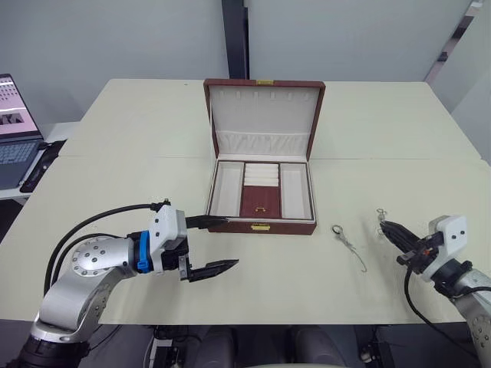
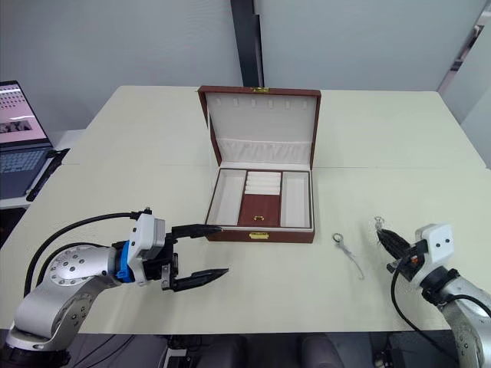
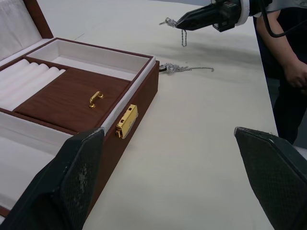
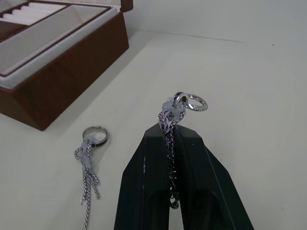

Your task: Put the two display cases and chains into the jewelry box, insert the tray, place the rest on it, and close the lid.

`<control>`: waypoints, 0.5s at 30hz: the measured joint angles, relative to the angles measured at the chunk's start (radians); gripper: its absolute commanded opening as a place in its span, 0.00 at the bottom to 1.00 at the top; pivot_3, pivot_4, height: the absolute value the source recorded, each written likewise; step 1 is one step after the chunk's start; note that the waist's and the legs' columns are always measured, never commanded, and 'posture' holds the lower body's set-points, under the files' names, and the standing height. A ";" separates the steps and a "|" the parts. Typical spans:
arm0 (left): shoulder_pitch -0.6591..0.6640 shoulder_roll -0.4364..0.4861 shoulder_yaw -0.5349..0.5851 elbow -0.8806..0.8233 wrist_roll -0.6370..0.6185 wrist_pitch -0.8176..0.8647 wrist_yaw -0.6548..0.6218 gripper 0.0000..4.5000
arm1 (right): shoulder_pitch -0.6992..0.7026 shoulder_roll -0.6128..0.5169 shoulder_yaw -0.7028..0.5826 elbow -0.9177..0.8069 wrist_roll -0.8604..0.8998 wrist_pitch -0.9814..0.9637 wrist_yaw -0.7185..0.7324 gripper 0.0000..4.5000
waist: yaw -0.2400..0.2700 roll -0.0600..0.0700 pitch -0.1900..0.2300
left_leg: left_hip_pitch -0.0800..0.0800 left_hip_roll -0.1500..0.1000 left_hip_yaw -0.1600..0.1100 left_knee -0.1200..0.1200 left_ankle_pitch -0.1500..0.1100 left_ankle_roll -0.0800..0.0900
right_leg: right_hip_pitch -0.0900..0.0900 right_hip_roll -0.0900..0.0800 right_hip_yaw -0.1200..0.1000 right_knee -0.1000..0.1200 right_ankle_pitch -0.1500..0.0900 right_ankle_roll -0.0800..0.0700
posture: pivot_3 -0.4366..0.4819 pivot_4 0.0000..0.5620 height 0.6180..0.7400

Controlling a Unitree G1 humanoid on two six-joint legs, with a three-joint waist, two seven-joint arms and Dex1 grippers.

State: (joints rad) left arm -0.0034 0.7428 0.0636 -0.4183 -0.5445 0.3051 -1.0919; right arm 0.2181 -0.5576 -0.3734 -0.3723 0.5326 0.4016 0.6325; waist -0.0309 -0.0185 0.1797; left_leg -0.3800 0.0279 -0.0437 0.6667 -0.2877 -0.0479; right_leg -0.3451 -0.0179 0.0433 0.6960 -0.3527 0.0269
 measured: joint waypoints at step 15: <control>0.157 -0.085 0.117 -0.053 -0.014 0.009 0.199 1.00 | -0.345 -0.108 0.120 -0.101 0.163 0.212 0.023 0.00 | 0.000 0.000 0.001 | -0.001 0.000 0.000 0.000 0.000 0.000 | -0.001 -0.001 0.000 -0.001 0.000 0.000 | 0.48 0.27 1.00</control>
State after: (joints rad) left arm 0.1534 0.6580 0.1805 -0.4718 -0.5587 0.3142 -0.8925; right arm -0.1265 -0.6653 -0.2530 -0.4732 0.6961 0.6133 0.6560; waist -0.0306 -0.0185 0.1802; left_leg -0.3811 0.0279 -0.0441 0.6665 -0.2877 -0.0479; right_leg -0.3464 -0.0188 0.0434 0.6954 -0.3527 0.0269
